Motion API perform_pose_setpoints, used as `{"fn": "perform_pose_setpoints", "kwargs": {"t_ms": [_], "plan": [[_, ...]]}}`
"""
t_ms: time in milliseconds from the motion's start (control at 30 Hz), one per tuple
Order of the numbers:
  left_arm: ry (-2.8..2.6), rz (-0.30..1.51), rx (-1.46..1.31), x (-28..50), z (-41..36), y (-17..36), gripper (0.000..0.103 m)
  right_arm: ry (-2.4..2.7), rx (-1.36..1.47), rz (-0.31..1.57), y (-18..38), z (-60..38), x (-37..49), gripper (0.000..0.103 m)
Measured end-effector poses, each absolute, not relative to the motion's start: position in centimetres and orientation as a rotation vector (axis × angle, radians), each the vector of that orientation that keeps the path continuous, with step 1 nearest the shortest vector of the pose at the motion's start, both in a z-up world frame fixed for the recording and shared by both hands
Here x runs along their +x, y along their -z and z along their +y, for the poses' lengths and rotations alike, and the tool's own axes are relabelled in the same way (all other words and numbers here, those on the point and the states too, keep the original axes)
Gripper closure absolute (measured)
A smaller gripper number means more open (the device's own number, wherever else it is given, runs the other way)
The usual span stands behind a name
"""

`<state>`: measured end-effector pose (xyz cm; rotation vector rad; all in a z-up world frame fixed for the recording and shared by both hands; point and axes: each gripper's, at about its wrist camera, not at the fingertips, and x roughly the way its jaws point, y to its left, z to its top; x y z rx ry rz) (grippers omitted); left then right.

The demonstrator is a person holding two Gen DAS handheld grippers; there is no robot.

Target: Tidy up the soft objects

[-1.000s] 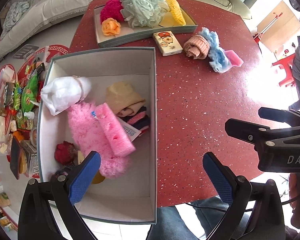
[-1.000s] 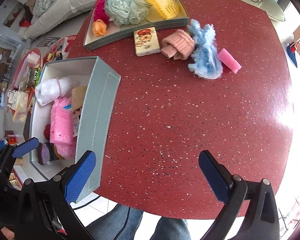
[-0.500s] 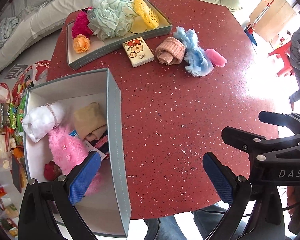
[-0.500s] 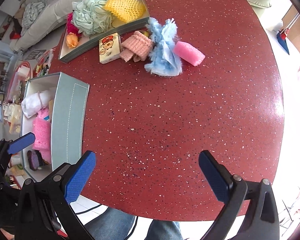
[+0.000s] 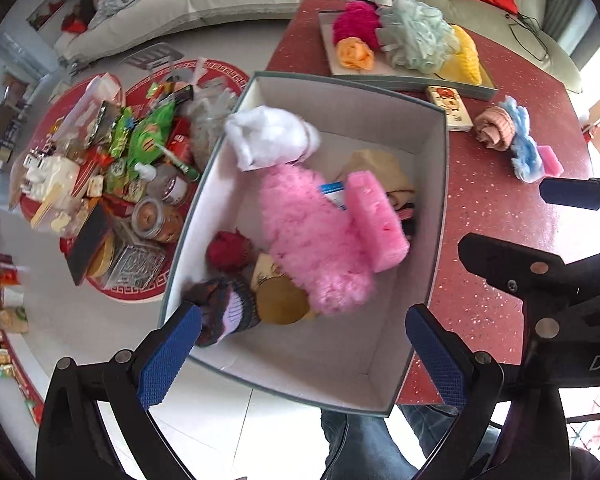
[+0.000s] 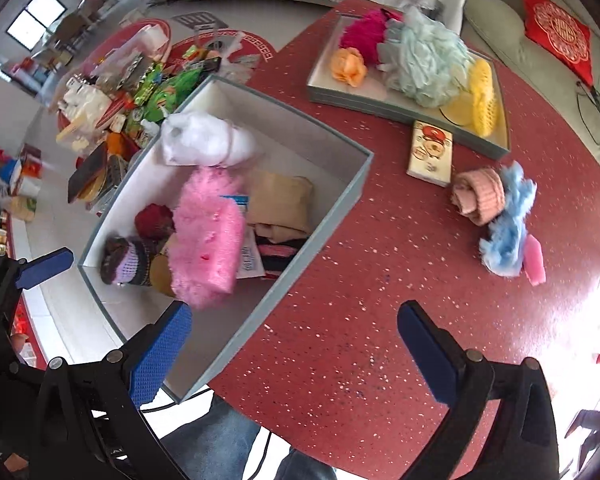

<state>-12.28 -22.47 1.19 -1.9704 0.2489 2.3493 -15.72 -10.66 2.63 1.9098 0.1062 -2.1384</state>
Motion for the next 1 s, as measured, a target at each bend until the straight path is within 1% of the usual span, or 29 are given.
{"fn": "perform_pose_setpoints", "kwargs": {"t_ms": [67, 167, 267, 433, 733, 1000], "plan": [[-2.374, 0.222, -2.01, -11.7, -23.8, -1.2, 0.0, 2.138, 1.889, 0.15, -3.0, -12.2, -15.8, 0.0], [-2.418, 0.233, -2.079, -11.2, -25.5, -0.9, 0.0, 2.127, 1.886, 0.191, -3.2, -13.6, -15.9, 0.0], [-2.399, 0.115, -2.103, -11.0, -27.1, -0.2, 0.0, 2.123, 1.889, 0.221, -3.4, -14.5, -16.2, 0.0], [-2.43, 0.05, -2.083, -10.7, -28.4, 0.0, 0.0, 2.125, 1.902, 0.266, -3.4, -15.5, -16.3, 0.0], [-2.439, 0.065, -2.084, -10.8, -29.4, 0.6, 0.0, 2.109, 1.916, 0.333, -2.8, -16.8, -16.0, 0.0], [-2.438, 0.042, -2.083, -10.6, -29.8, 0.7, 0.0, 2.115, 1.92, 0.335, -2.9, -17.2, -16.0, 0.0]]}}
